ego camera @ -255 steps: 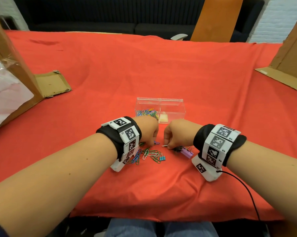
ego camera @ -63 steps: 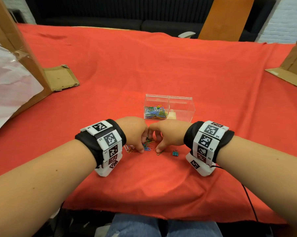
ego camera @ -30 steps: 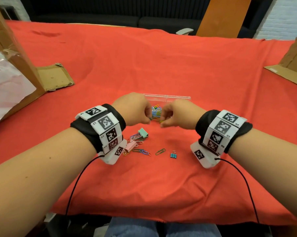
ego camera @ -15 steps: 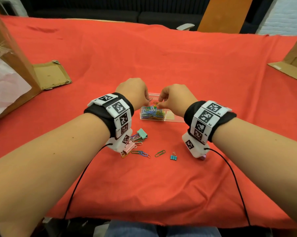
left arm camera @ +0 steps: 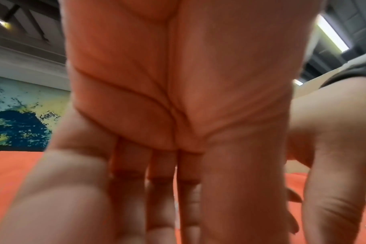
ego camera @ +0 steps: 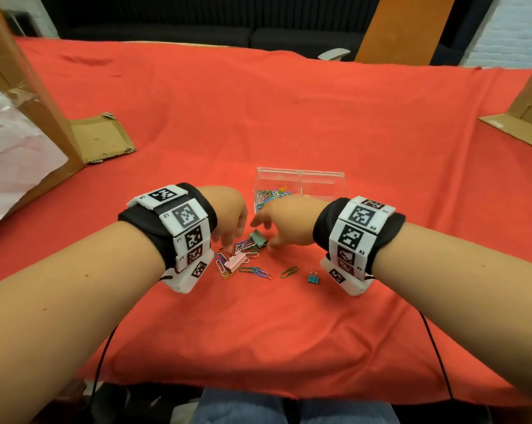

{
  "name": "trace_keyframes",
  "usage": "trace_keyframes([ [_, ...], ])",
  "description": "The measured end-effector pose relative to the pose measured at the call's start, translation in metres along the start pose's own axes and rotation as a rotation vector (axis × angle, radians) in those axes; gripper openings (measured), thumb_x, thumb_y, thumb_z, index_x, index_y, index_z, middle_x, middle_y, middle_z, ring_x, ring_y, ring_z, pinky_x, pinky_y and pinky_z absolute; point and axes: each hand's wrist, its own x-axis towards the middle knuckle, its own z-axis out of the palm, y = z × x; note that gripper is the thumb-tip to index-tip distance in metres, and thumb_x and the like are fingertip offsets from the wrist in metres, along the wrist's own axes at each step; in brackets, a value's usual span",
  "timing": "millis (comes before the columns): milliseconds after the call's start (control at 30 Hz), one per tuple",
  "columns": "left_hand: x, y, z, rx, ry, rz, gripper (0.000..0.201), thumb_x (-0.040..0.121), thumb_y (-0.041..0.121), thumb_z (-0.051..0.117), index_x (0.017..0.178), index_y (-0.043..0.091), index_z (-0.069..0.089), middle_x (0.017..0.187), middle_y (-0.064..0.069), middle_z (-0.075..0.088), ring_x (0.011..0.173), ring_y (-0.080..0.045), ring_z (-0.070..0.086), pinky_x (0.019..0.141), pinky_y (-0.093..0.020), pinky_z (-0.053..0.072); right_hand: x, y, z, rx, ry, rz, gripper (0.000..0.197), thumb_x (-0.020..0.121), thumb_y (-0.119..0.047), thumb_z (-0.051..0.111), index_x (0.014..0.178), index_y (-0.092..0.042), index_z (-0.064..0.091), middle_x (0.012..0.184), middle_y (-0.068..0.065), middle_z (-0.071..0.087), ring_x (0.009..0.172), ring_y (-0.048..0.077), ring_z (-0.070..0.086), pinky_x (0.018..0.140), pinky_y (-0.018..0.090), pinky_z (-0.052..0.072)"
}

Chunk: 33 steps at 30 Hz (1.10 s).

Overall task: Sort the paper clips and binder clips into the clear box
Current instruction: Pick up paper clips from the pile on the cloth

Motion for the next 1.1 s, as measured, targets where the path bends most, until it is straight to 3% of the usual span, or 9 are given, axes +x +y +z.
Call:
trace_keyframes([
  [67, -0.002, -0.001, 0.004, 0.001, -0.072, -0.001, 0.039, 0.071, 0.013, 0.081, 0.107, 0.011, 0.067, 0.067, -0.001, 0.063, 0.024, -0.001, 0.050, 0.029, -0.006, 0.032, 0.005, -0.004, 0.006, -0.015, -0.031, 0.010, 0.058, 0.082, -0.036, 0.067, 0.135, -0.023, 0.048, 0.130, 0.004, 0.056, 0.116, 0.025, 0.055, 0.086, 0.028, 0.043],
  [200, -0.006, 0.001, 0.011, 0.056, -0.125, 0.015, 0.048, 0.070, 0.011, 0.082, 0.113, 0.011, 0.061, 0.098, -0.007, 0.066, 0.019, 0.002, 0.046, 0.024, -0.004, 0.025, 0.006, -0.004, 0.009, -0.021, -0.021, 0.032, 0.042, 0.083, -0.030, 0.066, 0.122, -0.017, 0.056, 0.122, 0.006, 0.060, 0.109, 0.026, 0.058, 0.076, 0.027, 0.041],
  [333, -0.009, 0.000, 0.015, 0.094, -0.083, 0.051, 0.043, 0.070, 0.018, 0.082, 0.109, 0.014, 0.062, 0.090, 0.001, 0.060, 0.030, 0.002, 0.047, 0.023, -0.006, 0.025, -0.002, 0.008, 0.005, -0.038, -0.006, 0.132, 0.037, 0.083, -0.026, 0.062, 0.115, -0.008, 0.062, 0.116, 0.011, 0.066, 0.107, 0.029, 0.062, 0.080, 0.031, 0.050],
  [500, -0.005, -0.001, 0.017, 0.036, -0.069, 0.125, 0.027, 0.075, 0.017, 0.076, 0.101, 0.015, 0.068, 0.084, -0.001, 0.061, 0.022, 0.007, 0.044, 0.027, -0.005, 0.030, -0.016, 0.029, 0.001, -0.062, -0.049, 0.242, 0.036, 0.081, -0.029, 0.064, 0.108, -0.006, 0.068, 0.110, 0.012, 0.071, 0.102, 0.031, 0.065, 0.084, 0.036, 0.054],
  [633, -0.001, -0.001, 0.017, 0.021, -0.034, 0.161, 0.015, 0.073, 0.021, 0.075, 0.083, 0.024, 0.065, 0.081, 0.000, 0.065, 0.042, -0.006, 0.053, 0.043, -0.015, 0.042, -0.025, 0.034, 0.004, -0.069, -0.110, 0.292, 0.041, 0.083, -0.034, 0.066, 0.114, -0.008, 0.065, 0.116, 0.009, 0.068, 0.106, 0.028, 0.063, 0.084, 0.032, 0.051],
  [767, 0.002, 0.001, 0.010, -0.051, 0.015, 0.223, 0.011, 0.074, 0.023, 0.074, 0.082, 0.023, 0.068, 0.081, -0.001, 0.069, 0.060, -0.012, 0.055, 0.060, -0.023, 0.046, -0.027, 0.033, 0.005, -0.084, -0.132, 0.304, 0.044, 0.082, -0.034, 0.068, 0.118, -0.008, 0.064, 0.119, 0.009, 0.067, 0.109, 0.028, 0.062, 0.084, 0.030, 0.050],
  [867, 0.007, 0.008, 0.008, -0.097, 0.169, 0.266, 0.011, 0.076, 0.023, 0.073, 0.084, 0.021, 0.066, 0.076, 0.003, 0.064, 0.064, -0.012, 0.054, 0.057, -0.022, 0.040, -0.030, 0.031, 0.003, -0.074, -0.115, 0.310, 0.042, 0.085, -0.034, 0.065, 0.117, -0.007, 0.064, 0.118, 0.010, 0.067, 0.105, 0.028, 0.062, 0.075, 0.029, 0.045],
  [1000, 0.018, 0.016, 0.015, -0.107, 0.389, 0.277, 0.026, 0.077, 0.027, 0.073, 0.098, 0.013, 0.066, 0.086, 0.002, 0.055, 0.081, -0.020, 0.054, 0.067, -0.024, 0.035, -0.034, 0.028, -0.007, 0.062, -0.062, 0.252, 0.034, 0.082, -0.035, 0.068, 0.104, -0.009, 0.070, 0.096, 0.006, 0.071, 0.083, 0.021, 0.059, 0.066, 0.026, 0.040],
  [1100, 0.020, 0.016, 0.018, -0.131, 0.379, 0.220, 0.042, 0.070, 0.034, 0.079, 0.102, 0.014, 0.060, 0.089, 0.002, 0.052, 0.083, -0.021, 0.053, 0.068, -0.026, 0.034, -0.035, 0.023, -0.010, 0.144, -0.133, 0.148, 0.022, 0.077, -0.029, 0.074, 0.097, -0.019, 0.071, 0.071, -0.006, 0.065, 0.066, 0.015, 0.057, 0.058, 0.023, 0.040],
])
